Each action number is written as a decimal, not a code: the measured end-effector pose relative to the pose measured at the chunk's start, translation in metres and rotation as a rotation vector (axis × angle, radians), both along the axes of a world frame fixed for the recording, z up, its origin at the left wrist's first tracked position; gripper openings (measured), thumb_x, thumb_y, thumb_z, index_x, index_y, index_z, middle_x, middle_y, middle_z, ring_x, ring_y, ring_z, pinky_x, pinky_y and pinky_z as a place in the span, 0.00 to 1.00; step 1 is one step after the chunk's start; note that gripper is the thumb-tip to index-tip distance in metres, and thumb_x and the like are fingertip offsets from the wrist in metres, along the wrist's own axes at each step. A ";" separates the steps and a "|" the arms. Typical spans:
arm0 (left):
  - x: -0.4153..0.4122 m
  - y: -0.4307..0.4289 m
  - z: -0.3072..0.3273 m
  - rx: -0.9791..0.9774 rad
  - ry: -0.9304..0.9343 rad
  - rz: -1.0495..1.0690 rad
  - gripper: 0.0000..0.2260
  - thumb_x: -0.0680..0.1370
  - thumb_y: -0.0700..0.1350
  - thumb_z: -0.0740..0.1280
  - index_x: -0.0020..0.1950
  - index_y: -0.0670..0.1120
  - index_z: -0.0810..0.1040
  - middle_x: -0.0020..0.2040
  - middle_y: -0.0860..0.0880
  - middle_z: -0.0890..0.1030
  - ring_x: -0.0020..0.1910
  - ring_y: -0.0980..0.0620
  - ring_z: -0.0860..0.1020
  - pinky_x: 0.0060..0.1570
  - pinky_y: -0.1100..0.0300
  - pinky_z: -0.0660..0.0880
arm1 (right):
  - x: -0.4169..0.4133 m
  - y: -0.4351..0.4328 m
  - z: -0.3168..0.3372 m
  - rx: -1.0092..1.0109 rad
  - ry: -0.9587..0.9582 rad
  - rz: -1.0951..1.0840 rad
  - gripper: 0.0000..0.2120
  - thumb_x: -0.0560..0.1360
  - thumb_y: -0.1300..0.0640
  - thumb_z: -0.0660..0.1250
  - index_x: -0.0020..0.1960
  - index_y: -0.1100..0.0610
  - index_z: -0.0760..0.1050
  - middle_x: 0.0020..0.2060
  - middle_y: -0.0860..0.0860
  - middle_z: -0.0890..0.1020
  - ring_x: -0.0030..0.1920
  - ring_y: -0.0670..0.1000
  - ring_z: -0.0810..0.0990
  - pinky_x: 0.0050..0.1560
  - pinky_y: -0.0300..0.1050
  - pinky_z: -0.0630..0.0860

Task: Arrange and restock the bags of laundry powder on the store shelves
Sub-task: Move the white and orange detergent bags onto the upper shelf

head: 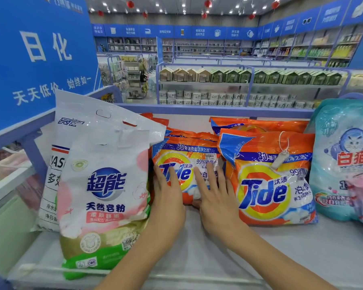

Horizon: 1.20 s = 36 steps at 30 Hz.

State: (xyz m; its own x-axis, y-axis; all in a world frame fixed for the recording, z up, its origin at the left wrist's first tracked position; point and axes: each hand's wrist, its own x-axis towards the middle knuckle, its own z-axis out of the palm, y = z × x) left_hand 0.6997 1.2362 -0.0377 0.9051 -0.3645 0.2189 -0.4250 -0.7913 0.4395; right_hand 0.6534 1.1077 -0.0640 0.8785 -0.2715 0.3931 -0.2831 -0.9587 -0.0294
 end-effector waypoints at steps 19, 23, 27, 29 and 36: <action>-0.005 0.003 0.014 0.197 -0.137 -0.010 0.40 0.69 0.40 0.77 0.78 0.37 0.64 0.76 0.30 0.64 0.72 0.34 0.70 0.66 0.52 0.73 | -0.023 0.010 0.033 0.242 0.201 0.183 0.35 0.84 0.51 0.61 0.83 0.45 0.44 0.83 0.51 0.48 0.82 0.57 0.47 0.78 0.54 0.57; -0.028 0.038 0.026 -0.326 -0.170 -0.165 0.23 0.79 0.35 0.65 0.74 0.48 0.73 0.70 0.50 0.76 0.66 0.51 0.77 0.63 0.66 0.71 | -0.036 0.020 0.048 0.539 0.225 0.290 0.31 0.83 0.44 0.62 0.82 0.47 0.55 0.83 0.49 0.52 0.82 0.52 0.48 0.79 0.48 0.53; -0.055 0.088 0.042 -0.707 -0.403 0.147 0.12 0.79 0.42 0.71 0.61 0.52 0.81 0.54 0.57 0.83 0.49 0.60 0.82 0.50 0.65 0.79 | -0.050 0.046 0.049 0.830 0.245 0.441 0.27 0.80 0.38 0.65 0.75 0.45 0.65 0.68 0.39 0.70 0.72 0.44 0.69 0.68 0.42 0.67; -0.042 0.118 0.043 -0.685 -0.406 0.329 0.15 0.78 0.50 0.72 0.64 0.53 0.78 0.58 0.55 0.79 0.55 0.55 0.80 0.58 0.52 0.78 | -0.051 0.066 0.048 1.034 0.360 0.474 0.30 0.77 0.35 0.67 0.75 0.42 0.64 0.65 0.34 0.71 0.67 0.42 0.73 0.65 0.41 0.71; 0.007 0.164 0.084 -0.652 -0.023 0.405 0.27 0.72 0.69 0.70 0.64 0.55 0.74 0.59 0.56 0.77 0.60 0.49 0.77 0.62 0.44 0.76 | -0.035 0.118 0.039 1.280 0.270 0.453 0.41 0.66 0.43 0.82 0.71 0.42 0.62 0.60 0.33 0.77 0.54 0.30 0.76 0.48 0.24 0.71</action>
State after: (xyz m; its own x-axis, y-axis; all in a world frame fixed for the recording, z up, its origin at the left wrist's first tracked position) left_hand 0.7066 1.4001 0.0466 0.9333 0.2035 0.2960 -0.1718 -0.4706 0.8654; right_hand 0.6188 1.2260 -0.0255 0.9943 0.0156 -0.1055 -0.0952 -0.3151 -0.9443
